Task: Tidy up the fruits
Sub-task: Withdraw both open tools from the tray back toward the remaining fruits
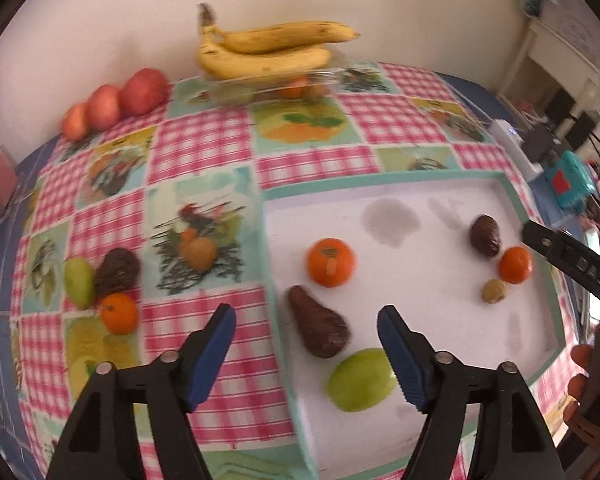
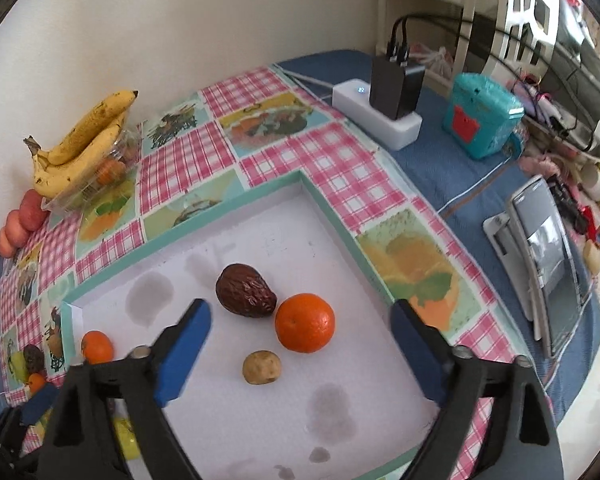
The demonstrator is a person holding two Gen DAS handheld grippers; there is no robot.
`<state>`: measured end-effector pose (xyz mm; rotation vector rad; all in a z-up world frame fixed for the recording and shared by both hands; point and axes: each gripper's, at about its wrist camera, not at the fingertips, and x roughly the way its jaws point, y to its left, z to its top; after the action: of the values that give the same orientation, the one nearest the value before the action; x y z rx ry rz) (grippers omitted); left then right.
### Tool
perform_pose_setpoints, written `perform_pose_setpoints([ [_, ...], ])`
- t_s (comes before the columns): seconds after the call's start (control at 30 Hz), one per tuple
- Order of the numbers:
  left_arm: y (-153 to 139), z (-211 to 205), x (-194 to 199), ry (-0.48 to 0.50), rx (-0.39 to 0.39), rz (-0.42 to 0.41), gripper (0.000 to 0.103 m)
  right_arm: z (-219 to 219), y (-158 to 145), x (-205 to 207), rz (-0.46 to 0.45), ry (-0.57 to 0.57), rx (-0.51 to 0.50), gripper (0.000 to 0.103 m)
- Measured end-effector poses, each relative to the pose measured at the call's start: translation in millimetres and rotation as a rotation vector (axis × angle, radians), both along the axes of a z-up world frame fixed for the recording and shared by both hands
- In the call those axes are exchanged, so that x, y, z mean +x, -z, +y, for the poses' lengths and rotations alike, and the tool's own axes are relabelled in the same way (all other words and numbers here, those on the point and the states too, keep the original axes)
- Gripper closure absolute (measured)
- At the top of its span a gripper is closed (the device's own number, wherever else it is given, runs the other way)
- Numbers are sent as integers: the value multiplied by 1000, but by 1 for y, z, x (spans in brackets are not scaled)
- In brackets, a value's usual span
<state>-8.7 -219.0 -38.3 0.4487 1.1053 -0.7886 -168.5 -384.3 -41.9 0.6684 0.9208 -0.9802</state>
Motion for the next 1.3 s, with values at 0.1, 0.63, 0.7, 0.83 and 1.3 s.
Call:
perform_pose_setpoints([
  [0.1,-1,14,15,-71,2,7,17,2,-3,1,-5,-5,-14,10],
  [0.63,-12,100,90,-456,8,-78,0,25,2,27,-19,-105,-13,10],
  [0.7,-15,111,96,-480,9,-97,0,30,2,33,-22,-124,-10,10],
  [0.83,-19,130,107,-525,27,-119,0,44,0,45,-29,-173,0,10],
  [1.3,-32,196,134,-662,10,-142,0,109,-19,101,-49,-408,-18,10],
])
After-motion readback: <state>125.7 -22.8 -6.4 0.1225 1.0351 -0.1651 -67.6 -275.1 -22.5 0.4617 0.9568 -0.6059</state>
